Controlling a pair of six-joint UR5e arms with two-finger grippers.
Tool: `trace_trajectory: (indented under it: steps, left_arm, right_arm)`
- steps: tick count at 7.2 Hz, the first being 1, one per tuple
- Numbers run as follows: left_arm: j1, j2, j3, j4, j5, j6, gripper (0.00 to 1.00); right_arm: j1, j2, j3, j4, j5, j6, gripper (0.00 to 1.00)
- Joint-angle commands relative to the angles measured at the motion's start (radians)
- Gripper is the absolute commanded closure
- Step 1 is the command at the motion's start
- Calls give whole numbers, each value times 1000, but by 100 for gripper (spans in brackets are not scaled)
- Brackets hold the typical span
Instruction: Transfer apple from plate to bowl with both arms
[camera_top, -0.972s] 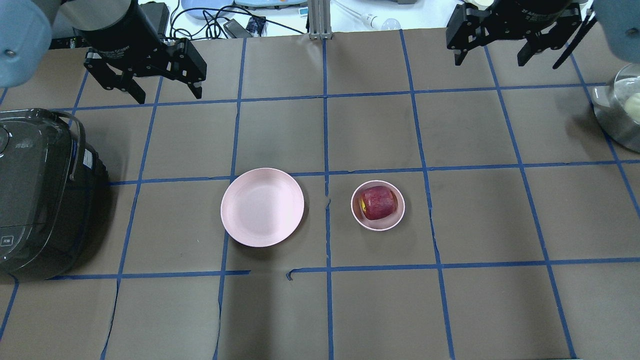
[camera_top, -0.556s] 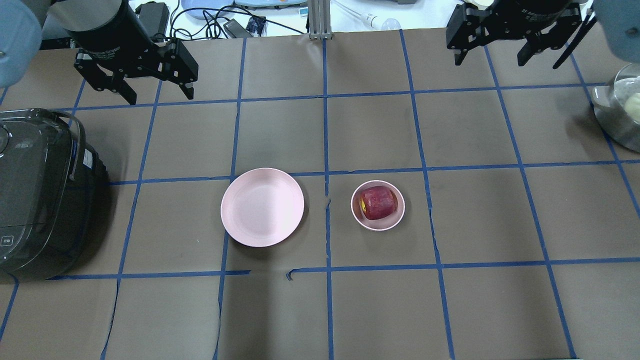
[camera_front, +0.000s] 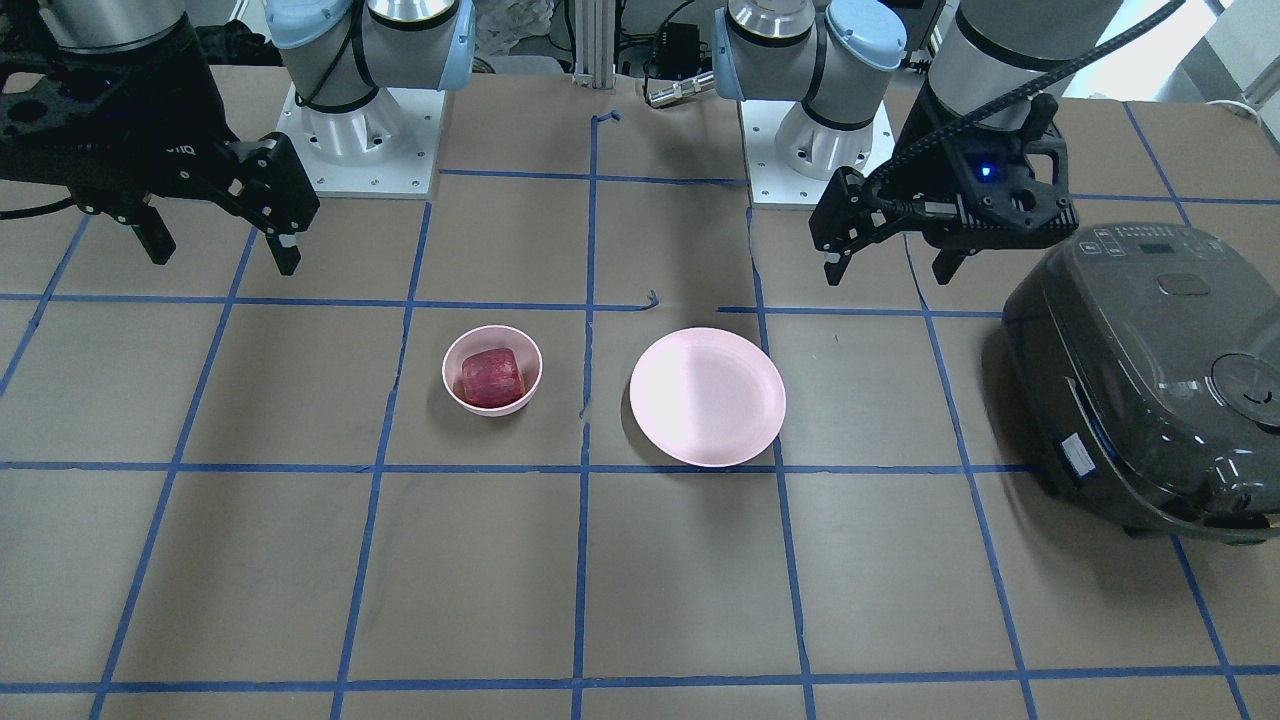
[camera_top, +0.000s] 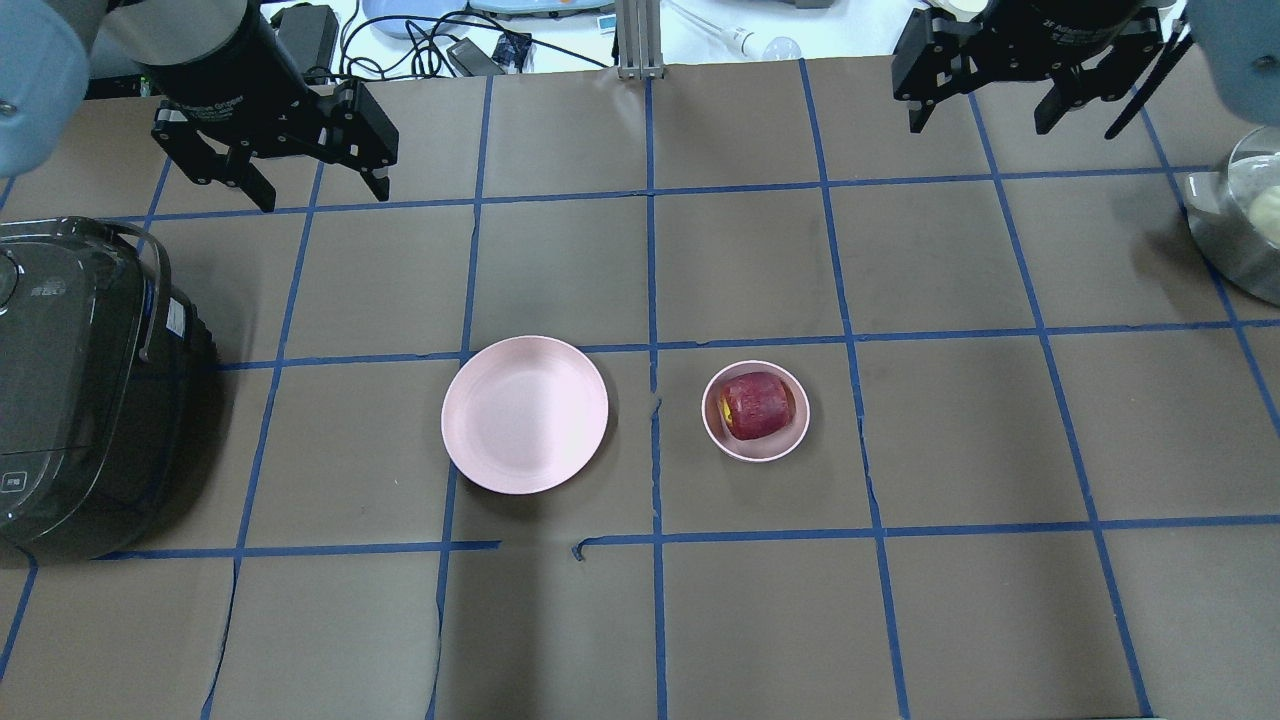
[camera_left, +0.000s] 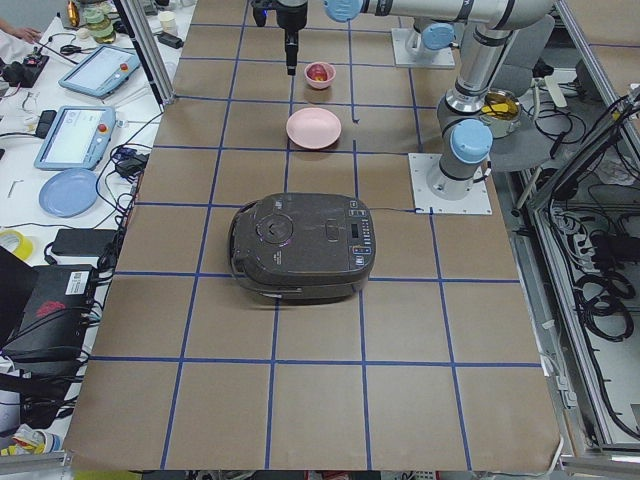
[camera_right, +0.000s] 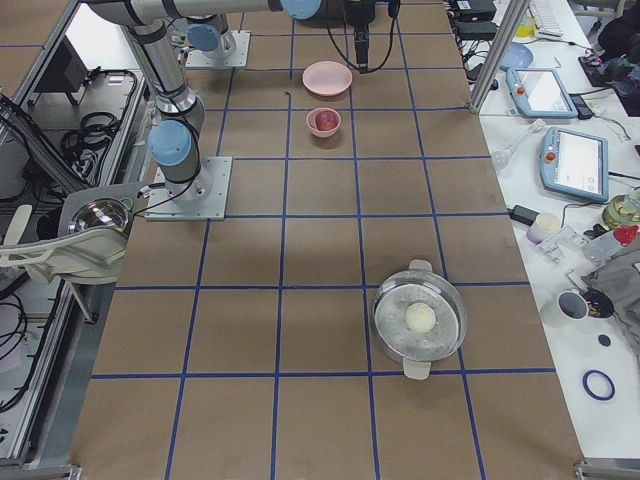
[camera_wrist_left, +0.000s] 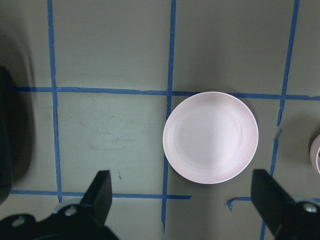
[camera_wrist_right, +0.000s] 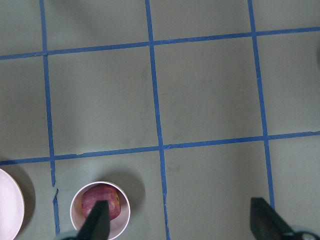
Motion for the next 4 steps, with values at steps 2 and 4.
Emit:
trace_trajectory:
  steps: [2,4]
  left_arm:
    - [0,0,-3,3,2,1,0]
    - [0,0,-3,3,4,-1,0]
  right_arm:
    - [0,0,2,0,0,0,0]
    - [0,0,4,-3,0,0,0]
